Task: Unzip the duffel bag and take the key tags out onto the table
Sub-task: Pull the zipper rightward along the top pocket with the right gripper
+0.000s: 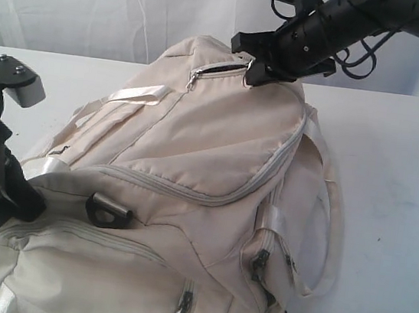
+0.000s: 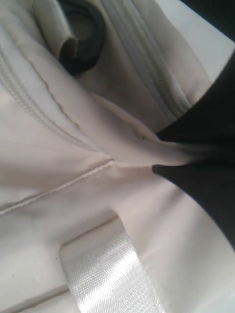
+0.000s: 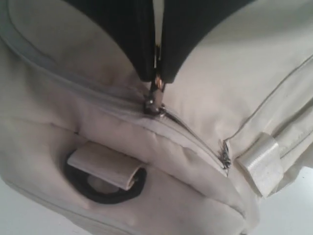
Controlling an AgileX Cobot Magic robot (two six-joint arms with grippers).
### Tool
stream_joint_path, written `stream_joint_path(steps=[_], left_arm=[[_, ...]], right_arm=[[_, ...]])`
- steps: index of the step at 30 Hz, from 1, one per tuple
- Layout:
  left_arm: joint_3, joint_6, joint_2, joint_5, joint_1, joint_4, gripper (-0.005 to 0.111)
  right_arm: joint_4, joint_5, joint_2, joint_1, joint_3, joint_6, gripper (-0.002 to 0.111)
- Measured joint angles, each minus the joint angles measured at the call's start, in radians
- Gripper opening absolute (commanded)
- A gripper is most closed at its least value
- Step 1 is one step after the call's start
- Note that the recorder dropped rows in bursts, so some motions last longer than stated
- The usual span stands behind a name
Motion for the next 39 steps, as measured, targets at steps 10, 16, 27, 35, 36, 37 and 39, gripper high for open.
stream_joint_path(steps=[10, 16, 27, 35, 36, 37, 39], left_arm=[[0.000, 0.000, 0.000, 0.000, 0.000, 0.000, 0.000], [0.000, 0.000, 0.000, 0.000, 0.000, 0.000, 0.000], [0.000, 0.000, 0.000, 0.000, 0.000, -0.004, 0.000], [0.000, 0.000, 0.000, 0.004, 0.000, -0.007, 0.000], [0.000, 0.000, 0.000, 0.004, 0.000, -0.007, 0.000], [0.000, 0.000, 0.000, 0.004, 0.000, -0.007, 0.000], [0.000, 0.000, 0.000, 0.004, 0.000, -0.007, 0.000]], right_arm=[[-0.172, 0.080, -0.041, -0.006, 0.000, 0.000, 0.000], [-0.284, 0.147, -0.041, -0.006, 0.000, 0.000, 0.000], [-0.443, 0.229, -0.048, -0.006, 0.000, 0.005, 0.000], [-0.584, 0.233, -0.091, -0.006, 0.000, 0.042, 0.000], [-0.597, 0.231, -0.099, -0.007, 0.000, 0.045, 0.000], [-0.606, 0.231, -0.104, -0.007, 0.000, 0.047, 0.000], [-0.618, 0.231, -0.113, -0.007, 0.000, 0.051, 0.000]])
